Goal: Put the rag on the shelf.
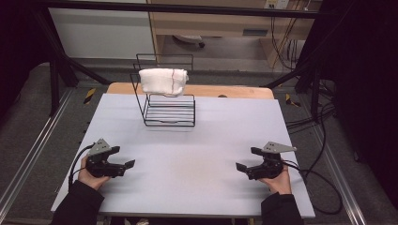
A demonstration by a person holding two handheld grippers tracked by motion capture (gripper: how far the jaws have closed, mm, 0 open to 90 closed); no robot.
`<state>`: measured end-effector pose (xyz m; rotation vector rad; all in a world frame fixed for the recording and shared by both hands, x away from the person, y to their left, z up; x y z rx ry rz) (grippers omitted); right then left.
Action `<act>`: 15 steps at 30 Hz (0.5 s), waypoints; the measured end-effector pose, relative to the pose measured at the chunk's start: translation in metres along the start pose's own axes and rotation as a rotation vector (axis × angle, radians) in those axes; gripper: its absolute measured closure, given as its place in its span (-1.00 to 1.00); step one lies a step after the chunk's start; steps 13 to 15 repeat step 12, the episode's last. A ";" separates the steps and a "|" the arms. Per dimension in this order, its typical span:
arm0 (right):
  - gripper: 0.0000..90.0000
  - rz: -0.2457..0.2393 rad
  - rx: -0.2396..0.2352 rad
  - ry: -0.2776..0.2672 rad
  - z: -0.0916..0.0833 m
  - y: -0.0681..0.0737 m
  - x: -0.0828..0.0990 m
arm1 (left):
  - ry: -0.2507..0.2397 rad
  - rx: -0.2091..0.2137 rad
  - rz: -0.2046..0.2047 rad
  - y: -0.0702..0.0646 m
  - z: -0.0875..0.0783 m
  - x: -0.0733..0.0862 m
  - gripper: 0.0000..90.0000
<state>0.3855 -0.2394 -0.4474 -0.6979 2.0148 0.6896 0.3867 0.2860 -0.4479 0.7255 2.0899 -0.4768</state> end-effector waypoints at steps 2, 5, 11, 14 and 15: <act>-1.00 0.004 0.001 0.014 -0.001 -0.001 0.005 | 0.009 0.004 0.005 0.000 0.002 0.002 -0.76; -1.00 0.010 0.000 0.025 -0.002 -0.001 0.010 | 0.013 0.007 0.009 -0.001 0.003 0.003 -0.76; -1.00 0.018 -0.007 0.014 -0.003 -0.001 0.009 | 0.005 0.005 0.004 -0.001 0.001 0.005 -0.76; -1.00 0.018 -0.007 0.015 -0.003 -0.001 0.009 | 0.006 0.006 0.002 -0.001 0.000 0.005 -0.76; -1.00 0.018 -0.007 0.015 -0.003 -0.001 0.009 | 0.006 0.006 0.002 -0.001 0.000 0.005 -0.76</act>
Point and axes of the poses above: each handheld gripper's, and its own axes: z roughly forward along the jaws, x roughly out of its underside, y roughly to its left, the point moved 2 cm from there along z, roughly forward along the jaws
